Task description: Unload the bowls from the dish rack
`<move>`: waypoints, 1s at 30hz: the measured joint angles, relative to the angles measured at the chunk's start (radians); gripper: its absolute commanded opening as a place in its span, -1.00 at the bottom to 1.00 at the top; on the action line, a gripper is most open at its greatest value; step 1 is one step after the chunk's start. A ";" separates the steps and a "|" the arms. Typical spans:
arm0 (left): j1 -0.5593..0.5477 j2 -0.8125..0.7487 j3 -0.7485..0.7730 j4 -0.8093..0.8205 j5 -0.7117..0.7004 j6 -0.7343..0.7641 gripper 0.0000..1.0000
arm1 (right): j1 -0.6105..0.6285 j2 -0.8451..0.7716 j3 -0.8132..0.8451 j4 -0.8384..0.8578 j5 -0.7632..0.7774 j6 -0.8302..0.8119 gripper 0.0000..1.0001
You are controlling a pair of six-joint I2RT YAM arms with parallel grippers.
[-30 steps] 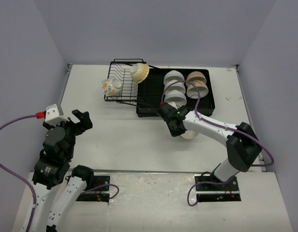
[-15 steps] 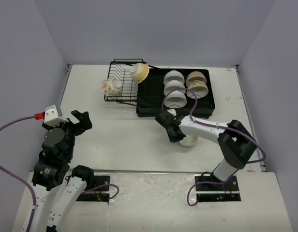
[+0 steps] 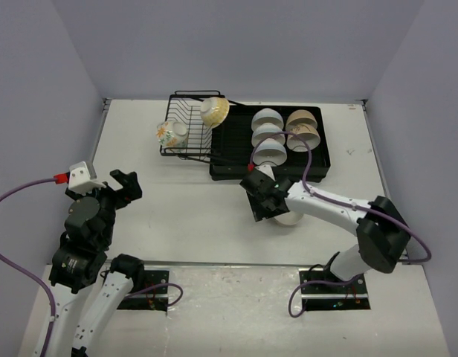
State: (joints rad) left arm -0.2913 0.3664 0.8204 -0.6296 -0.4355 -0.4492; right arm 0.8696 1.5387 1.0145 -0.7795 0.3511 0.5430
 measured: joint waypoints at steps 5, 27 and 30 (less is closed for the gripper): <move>0.000 0.000 0.000 0.000 0.003 0.000 1.00 | 0.008 -0.150 0.080 -0.050 0.023 -0.007 0.95; 0.000 0.000 0.000 0.013 0.013 0.004 1.00 | -0.335 -0.585 -0.518 1.059 -0.110 0.820 0.77; 0.000 0.000 0.000 0.014 0.013 0.006 1.00 | -0.334 -0.510 -0.549 1.221 -0.109 0.950 0.68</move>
State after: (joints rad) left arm -0.2913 0.3664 0.8200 -0.6155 -0.4221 -0.4435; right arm 0.5354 1.0290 0.4652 0.4412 0.2420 1.4929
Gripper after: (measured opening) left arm 0.997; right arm 0.860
